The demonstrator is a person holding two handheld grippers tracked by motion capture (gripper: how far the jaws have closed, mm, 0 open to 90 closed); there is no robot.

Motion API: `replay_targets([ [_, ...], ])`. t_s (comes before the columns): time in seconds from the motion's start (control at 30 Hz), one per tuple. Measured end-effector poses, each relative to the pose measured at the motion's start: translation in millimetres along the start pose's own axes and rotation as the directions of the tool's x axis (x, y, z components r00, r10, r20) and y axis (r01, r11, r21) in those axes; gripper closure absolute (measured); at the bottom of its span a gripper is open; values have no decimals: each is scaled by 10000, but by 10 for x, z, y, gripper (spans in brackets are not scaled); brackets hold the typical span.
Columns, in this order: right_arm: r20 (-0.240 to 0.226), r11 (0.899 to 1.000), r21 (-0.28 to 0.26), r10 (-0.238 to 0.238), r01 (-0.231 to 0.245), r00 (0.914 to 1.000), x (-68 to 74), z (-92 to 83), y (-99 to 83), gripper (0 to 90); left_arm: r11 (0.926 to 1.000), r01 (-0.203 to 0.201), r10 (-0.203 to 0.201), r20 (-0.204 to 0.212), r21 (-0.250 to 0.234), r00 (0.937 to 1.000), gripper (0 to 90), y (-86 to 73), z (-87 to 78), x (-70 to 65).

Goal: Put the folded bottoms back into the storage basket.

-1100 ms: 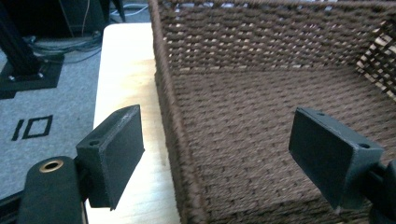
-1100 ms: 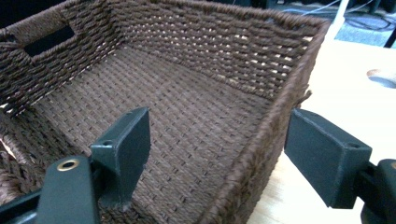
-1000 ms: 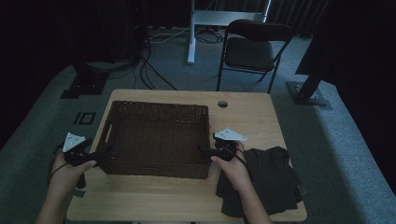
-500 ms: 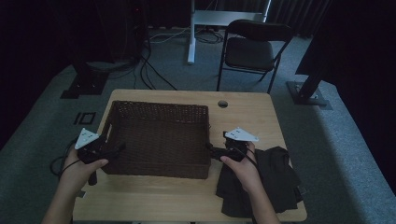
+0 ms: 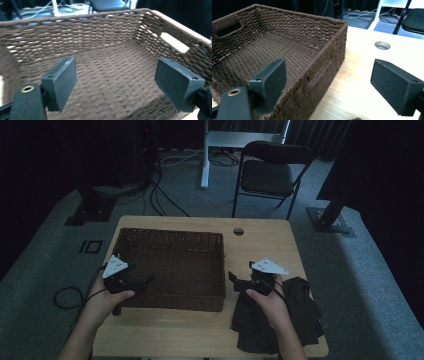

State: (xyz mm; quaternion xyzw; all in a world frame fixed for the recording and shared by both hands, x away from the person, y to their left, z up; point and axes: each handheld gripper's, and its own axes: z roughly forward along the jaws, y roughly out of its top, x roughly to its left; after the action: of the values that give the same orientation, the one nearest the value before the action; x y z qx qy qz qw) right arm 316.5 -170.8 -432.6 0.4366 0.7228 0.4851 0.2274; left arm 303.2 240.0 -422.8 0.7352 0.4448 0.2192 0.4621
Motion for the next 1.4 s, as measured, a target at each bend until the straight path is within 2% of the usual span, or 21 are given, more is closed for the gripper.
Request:
replay_targets([
  [0.13,139,10000,-34,-33,33,9999,-65,-72,-13,122,10000,-72,70,418,45,9991,185,19,90,-111],
  [0.3,241,10000,-77,42,-40,9997,-143,-149,-39,121,9998,-193,188,619,69,9979,185,54,169,-214],
  [0.53,396,9999,65,-92,90,9992,-264,-234,-117,119,9988,-484,473,875,111,9950,185,102,273,-374],
  [0.57,454,10000,79,-55,51,9990,-284,-249,-131,119,9982,-588,569,1071,141,9926,185,111,329,-448],
  [0.6,648,9999,100,-37,31,9979,-328,-287,-166,119,9976,-666,640,1131,188,9915,185,114,350,-476],
  [0.7,839,9998,155,-109,96,9964,-379,-331,-204,119,9969,-757,725,1319,193,9886,185,128,415,-562],
  [0.97,1130,9998,66,182,-191,9934,-521,-459,-289,119,9939,-1063,998,1753,279,9794,185,173,532,-763],
  [1.13,1331,9997,122,195,-213,9909,-571,-511,-321,119,9915,-1268,1189,1921,294,9742,185,198,588,-864],
  [1.2,1435,9996,258,88,-126,9896,-609,-543,-350,119,9906,-1348,1267,2120,244,9690,185,224,627,-950],
  [1.4,1556,9989,370,241,-302,9875,-691,-610,-442,120,9875,-1563,1462,2489,214,9574,185,266,719,-1140],
])
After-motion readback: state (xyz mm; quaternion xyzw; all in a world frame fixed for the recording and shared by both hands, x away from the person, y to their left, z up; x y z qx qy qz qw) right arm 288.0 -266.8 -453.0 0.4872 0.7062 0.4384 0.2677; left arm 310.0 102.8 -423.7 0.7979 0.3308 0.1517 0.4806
